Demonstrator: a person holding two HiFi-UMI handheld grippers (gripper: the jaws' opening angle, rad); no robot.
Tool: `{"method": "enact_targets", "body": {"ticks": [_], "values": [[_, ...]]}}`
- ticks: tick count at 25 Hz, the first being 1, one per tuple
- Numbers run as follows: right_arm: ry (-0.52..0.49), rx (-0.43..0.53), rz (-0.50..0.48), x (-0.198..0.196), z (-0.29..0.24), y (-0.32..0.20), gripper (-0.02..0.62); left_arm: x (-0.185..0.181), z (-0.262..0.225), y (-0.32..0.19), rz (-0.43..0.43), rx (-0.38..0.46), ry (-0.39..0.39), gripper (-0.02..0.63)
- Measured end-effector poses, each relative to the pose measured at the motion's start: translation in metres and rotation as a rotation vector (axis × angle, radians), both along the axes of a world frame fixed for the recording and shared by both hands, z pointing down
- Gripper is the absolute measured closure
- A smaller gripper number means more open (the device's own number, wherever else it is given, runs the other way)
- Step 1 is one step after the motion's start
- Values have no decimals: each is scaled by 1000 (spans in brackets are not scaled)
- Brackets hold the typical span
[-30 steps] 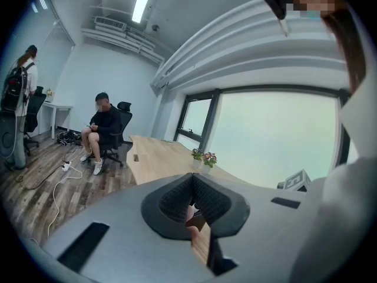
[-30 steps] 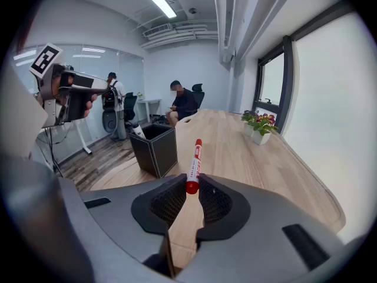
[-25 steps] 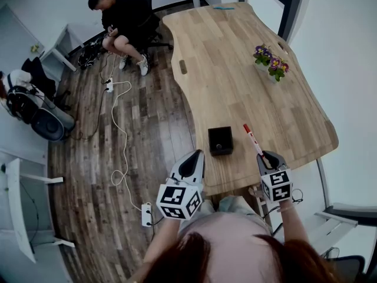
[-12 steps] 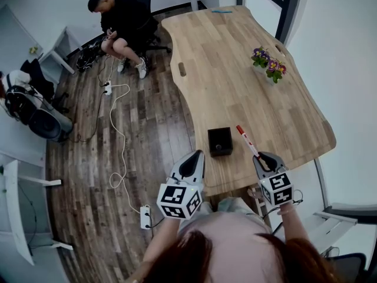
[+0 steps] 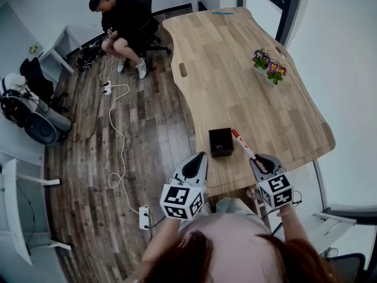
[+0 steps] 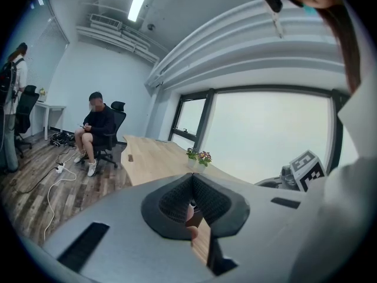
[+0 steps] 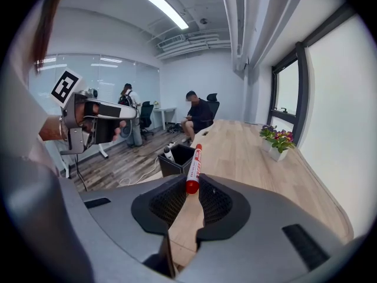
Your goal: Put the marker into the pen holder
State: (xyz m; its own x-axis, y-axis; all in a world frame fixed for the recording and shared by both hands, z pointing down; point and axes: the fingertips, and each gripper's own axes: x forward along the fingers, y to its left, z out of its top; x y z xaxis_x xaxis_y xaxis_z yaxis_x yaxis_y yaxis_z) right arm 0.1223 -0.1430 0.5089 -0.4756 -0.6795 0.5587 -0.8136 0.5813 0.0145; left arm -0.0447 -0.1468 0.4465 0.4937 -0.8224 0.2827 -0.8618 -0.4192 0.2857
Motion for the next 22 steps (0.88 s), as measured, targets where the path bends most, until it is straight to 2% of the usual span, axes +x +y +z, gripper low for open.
{"method": "enact_targets", "body": {"ticks": [12,22], "values": [[-20,-38,-48,-15,1,-1,535,2,0,4,6,3,-1,606],[-42,-38,-52,-26,-1,-9,535,-12,0,7,-13,-3,-6,606]]}}
